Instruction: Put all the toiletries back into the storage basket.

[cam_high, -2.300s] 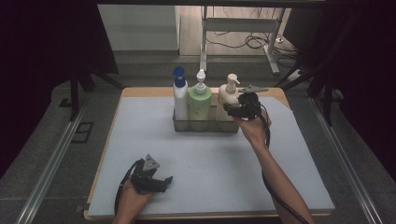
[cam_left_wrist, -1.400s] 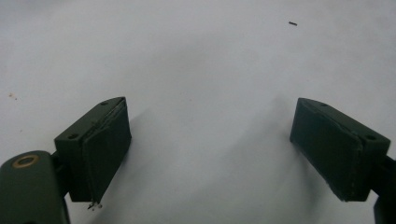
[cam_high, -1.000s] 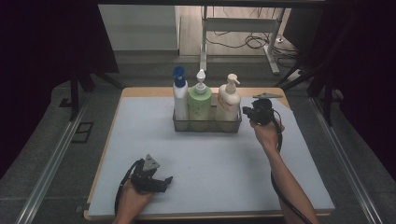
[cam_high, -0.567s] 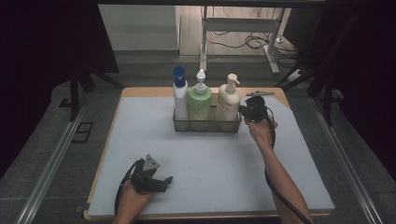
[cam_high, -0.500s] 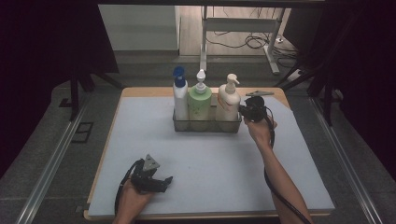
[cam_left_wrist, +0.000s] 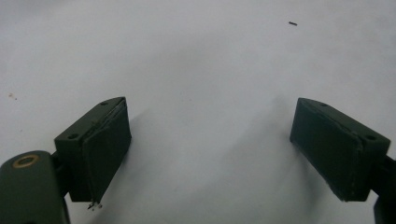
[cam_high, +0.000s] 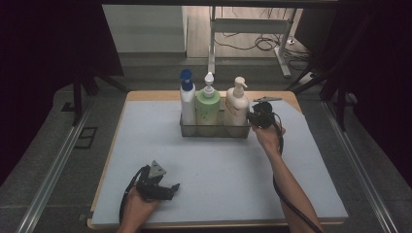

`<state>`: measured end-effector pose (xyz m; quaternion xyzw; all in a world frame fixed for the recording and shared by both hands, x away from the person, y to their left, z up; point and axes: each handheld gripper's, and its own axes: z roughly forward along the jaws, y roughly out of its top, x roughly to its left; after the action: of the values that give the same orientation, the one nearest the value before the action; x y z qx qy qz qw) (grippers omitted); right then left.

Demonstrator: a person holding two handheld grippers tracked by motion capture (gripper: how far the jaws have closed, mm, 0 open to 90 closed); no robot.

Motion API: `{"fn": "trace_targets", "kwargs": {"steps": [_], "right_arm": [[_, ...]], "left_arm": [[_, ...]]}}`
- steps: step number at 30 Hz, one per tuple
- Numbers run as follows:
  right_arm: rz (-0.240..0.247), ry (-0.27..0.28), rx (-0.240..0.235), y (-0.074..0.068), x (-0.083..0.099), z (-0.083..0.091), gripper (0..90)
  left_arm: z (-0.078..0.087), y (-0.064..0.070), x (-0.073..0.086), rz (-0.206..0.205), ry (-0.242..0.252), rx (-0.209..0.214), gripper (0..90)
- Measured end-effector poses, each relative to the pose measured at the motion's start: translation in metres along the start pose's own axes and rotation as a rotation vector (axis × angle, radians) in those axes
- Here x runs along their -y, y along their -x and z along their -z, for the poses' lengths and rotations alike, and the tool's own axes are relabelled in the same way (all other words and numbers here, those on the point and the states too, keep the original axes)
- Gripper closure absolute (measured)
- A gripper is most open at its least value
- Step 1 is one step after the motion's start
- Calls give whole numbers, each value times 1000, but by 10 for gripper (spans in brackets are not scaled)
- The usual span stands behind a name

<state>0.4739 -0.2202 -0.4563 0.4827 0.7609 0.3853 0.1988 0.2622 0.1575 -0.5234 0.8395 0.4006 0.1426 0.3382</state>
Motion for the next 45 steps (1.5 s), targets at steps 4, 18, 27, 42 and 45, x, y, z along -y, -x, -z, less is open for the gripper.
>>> {"fn": "trace_targets", "kwargs": {"steps": [4, 18, 27, 42, 45], "right_arm": [[-1, -5, -1, -2, 1, -2, 893], [19, -15, -19, -12, 0, -9, 873], [3, -18, -28, -12, -6, -14, 894], [23, -36, -51, -27, -4, -22, 895], [27, -39, -50, -28, -4, -22, 895]], "left_arm": [[0, 0, 0, 0, 0, 0, 122], [0, 0, 0, 0, 0, 0, 122], [0, 0, 0, -1, -1, -1, 122], [0, 0, 0, -1, -2, 0, 122], [0, 0, 0, -1, -2, -1, 122]]}}
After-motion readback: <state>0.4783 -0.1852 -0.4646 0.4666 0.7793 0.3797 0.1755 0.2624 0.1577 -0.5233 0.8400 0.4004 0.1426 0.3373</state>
